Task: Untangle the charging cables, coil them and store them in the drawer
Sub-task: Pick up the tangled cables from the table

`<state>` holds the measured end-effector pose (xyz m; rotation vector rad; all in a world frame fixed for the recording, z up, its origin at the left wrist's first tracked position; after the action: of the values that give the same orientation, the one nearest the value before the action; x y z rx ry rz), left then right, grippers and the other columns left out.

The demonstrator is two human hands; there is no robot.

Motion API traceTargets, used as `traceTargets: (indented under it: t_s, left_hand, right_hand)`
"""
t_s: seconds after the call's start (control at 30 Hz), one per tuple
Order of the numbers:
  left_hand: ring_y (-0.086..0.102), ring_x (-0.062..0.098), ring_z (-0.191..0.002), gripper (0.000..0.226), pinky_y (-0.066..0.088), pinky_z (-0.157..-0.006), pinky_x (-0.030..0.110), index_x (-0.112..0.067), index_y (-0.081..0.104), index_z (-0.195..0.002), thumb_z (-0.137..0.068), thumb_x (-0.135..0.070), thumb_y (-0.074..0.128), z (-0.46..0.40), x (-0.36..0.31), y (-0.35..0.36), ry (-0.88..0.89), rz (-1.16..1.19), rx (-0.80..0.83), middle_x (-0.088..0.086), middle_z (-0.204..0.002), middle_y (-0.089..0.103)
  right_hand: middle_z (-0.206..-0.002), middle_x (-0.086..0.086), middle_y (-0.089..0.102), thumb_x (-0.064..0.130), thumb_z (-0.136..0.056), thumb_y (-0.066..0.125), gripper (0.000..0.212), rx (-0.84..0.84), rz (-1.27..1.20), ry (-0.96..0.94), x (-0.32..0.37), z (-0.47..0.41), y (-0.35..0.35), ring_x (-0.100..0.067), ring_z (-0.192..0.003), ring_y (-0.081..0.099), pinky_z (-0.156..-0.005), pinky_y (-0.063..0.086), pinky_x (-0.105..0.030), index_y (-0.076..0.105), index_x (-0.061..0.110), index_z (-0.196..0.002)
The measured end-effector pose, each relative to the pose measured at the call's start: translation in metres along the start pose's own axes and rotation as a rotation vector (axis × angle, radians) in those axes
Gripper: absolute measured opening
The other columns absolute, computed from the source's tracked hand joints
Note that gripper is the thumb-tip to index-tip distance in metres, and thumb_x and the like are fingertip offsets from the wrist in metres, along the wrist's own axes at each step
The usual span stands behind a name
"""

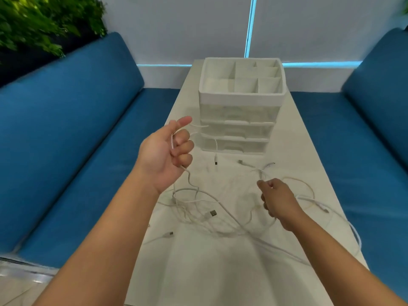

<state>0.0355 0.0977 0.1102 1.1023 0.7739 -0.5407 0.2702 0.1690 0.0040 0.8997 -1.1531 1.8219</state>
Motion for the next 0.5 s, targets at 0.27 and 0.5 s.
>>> traceTargets:
  t_s: [0.27, 0.5]
  left_hand:
    - [0.023, 0.007, -0.047, 0.026, 0.018, -0.042, 0.019, -0.015, 0.058, -0.099, -0.103, -0.034, 0.041, -0.002, 0.010, 0.006, -0.107, -0.058, 0.104, -0.006, -0.060, 0.031]
    - [0.023, 0.007, -0.048, 0.025, 0.019, -0.041, 0.018, -0.018, 0.054, -0.096, -0.105, -0.037, 0.040, -0.006, -0.001, -0.005, -0.076, 0.036, 0.100, -0.006, -0.062, 0.032]
  right_hand:
    - [-0.059, 0.000, 0.034, 0.025, -0.100, 0.047, 0.024, 0.011, -0.100, -0.199, 0.106, 0.024, -0.020, -0.008, -0.039, 0.027, -0.041, 0.022, -0.023, 0.038, 0.015, -0.080]
    - [-0.053, 0.007, 0.035, 0.029, -0.100, 0.047, 0.031, 0.057, -0.240, -0.258, 0.169, 0.044, 0.000, -0.006, -0.037, 0.029, -0.037, 0.025, -0.019, 0.036, 0.020, -0.073]
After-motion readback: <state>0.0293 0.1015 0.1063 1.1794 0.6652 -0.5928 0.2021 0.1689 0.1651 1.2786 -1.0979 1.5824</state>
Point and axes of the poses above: each hand's wrist, its own z-axis away from the middle knuckle, its own y-axis out of the palm, x = y × z, the point moved 6 cm from there along -z, towards the middle knuckle
